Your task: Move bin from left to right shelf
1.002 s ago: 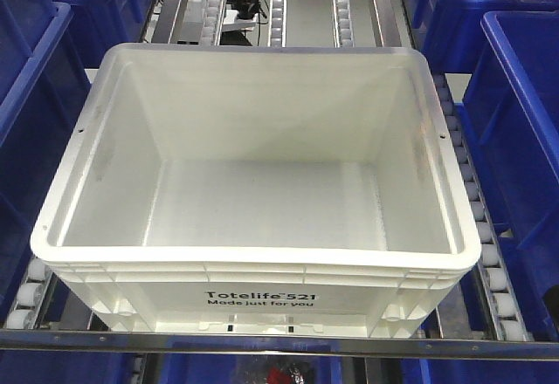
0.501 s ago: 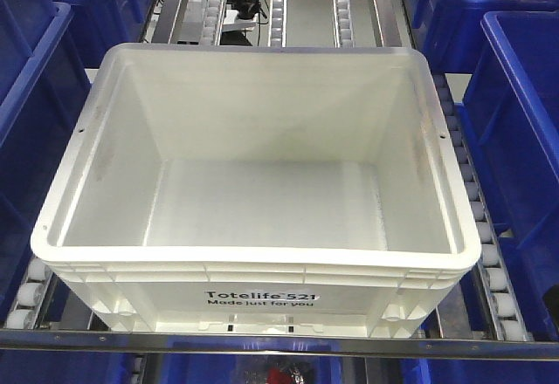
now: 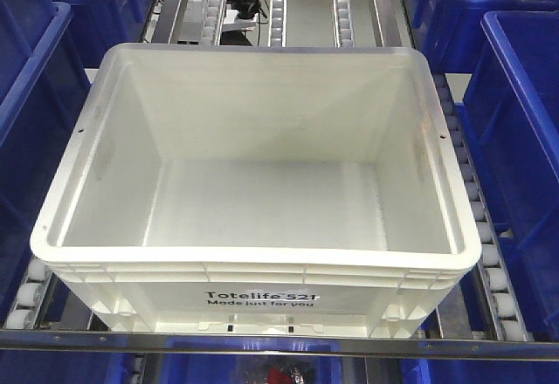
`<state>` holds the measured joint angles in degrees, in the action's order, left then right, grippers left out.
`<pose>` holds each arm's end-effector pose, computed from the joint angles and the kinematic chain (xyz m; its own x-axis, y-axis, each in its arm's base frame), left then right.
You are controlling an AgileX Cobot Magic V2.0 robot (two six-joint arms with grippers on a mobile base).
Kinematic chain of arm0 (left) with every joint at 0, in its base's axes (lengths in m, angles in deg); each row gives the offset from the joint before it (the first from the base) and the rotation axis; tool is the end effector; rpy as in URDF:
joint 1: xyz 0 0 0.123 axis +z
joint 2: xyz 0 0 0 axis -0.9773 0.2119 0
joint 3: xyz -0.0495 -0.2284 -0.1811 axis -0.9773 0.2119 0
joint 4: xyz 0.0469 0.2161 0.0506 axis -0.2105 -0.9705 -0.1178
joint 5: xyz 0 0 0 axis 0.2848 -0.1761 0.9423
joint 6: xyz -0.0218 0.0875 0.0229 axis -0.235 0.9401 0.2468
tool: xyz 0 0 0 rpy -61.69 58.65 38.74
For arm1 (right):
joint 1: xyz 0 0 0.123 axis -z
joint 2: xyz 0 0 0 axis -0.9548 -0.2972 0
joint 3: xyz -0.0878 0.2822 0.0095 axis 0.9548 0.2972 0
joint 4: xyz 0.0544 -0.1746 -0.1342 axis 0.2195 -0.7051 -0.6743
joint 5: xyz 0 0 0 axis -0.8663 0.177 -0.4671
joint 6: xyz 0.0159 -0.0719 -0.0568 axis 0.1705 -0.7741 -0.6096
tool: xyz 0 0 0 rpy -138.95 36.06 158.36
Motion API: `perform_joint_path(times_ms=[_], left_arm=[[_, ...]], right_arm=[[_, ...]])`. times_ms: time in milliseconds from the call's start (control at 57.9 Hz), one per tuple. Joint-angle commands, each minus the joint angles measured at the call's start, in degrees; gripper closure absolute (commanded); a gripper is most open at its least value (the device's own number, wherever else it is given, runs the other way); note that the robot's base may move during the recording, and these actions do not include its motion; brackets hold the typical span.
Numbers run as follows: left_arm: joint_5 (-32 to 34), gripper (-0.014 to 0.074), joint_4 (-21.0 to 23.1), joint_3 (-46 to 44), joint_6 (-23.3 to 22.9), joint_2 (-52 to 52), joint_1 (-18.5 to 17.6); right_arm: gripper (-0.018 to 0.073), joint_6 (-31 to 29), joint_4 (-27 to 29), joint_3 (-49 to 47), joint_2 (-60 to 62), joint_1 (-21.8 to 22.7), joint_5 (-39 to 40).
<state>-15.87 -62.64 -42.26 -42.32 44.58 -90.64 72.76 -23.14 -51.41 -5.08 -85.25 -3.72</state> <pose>0.0193 -0.0016 0.2241 0.2476 -0.1073 -0.9629 0.2073 0.9767 -0.0555 0.0219 0.0039 0.2082 0.0657 0.2047 -0.9766 -0.2219 0.9572 0.1857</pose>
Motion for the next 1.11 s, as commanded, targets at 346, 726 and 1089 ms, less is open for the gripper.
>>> perform_joint_path(times_ms=[346, 726, 1089], left_arm=[[-32.4, 0.0603, 1.7, -28.6, -0.7, 11.9, -0.3], [-38.6, 0.0603, 3.4, -41.9, -0.6, 33.2, -0.3], [-35.0, 0.0561, 3.4, -41.9, -0.5, 34.5, -0.3]], right_arm=[[0.0567, -3.4, 0.1, -24.4, -9.4, 0.0, -20.1], [0.0567, -3.6, 0.2, -46.6, -37.6, 0.0, -41.2], [0.0543, -3.6, 2.8, -46.6, -42.9, 0.0, -38.5]])
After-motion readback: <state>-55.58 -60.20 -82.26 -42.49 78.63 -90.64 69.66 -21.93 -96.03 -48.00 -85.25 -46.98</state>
